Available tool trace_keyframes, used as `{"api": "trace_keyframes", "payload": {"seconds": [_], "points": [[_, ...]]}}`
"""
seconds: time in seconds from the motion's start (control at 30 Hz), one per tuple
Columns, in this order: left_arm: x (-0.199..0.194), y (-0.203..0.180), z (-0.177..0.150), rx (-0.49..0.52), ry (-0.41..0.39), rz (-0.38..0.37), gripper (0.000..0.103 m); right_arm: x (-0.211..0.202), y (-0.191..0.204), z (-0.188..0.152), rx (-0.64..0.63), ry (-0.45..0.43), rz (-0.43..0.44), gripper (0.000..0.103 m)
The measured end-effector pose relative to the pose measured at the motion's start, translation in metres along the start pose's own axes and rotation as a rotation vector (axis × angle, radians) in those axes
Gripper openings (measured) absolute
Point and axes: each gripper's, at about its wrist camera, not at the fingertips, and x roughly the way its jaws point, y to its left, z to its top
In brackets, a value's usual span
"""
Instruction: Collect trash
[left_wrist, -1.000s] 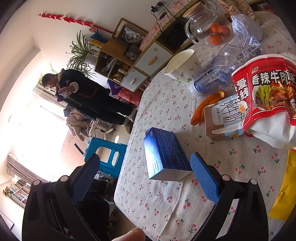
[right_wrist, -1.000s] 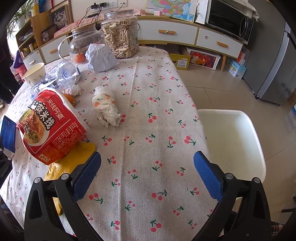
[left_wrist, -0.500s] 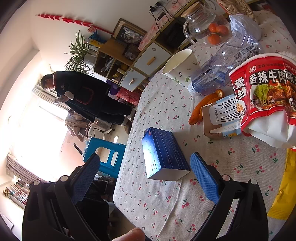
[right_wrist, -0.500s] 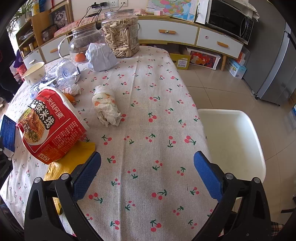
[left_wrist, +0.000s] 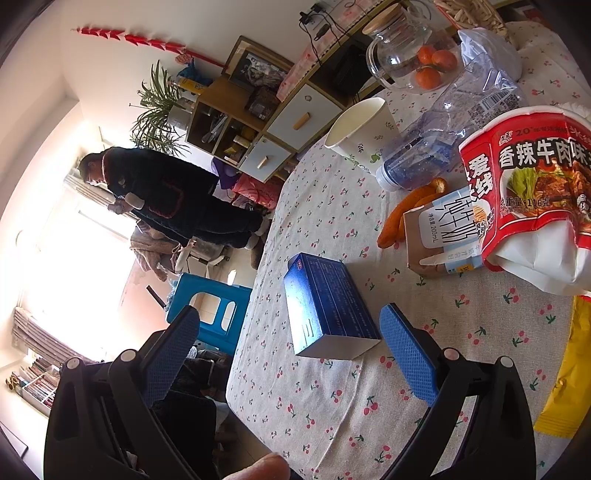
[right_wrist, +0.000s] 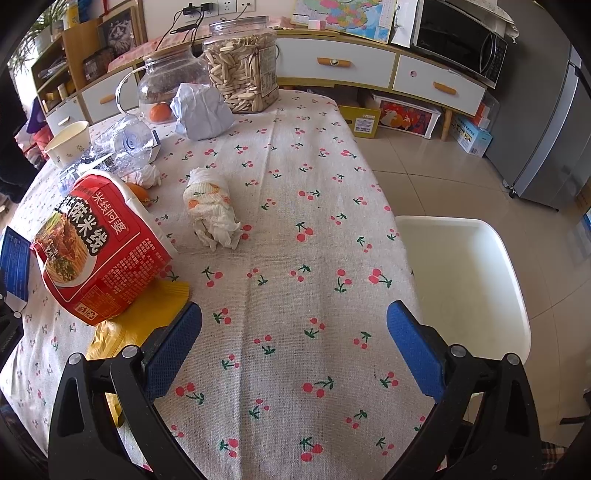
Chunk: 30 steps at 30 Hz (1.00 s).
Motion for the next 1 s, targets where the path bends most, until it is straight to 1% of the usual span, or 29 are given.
{"api": "trace_keyframes", "payload": {"seconds": [0.77,0.9,1.0], "points": [[-0.0018,-0.002,-0.0019,0.012,0.001,-0.008,0.095,-0.0013,0.0004,0.0002,-0.001,0.0,0.005,0.096],[0.0004,0.0017,-0.0006,-0.001,0.01,-0.014,0.095,-0.0005,0.0008,-0.0001,-0.004,0.004,0.006,0.096],[0.0018,0.0066,0.0013,-0.021,0.016,-0.015,0.095,-0.0002,0.0001,0.0006,0.005,0.018,0.024,0.096]]}}
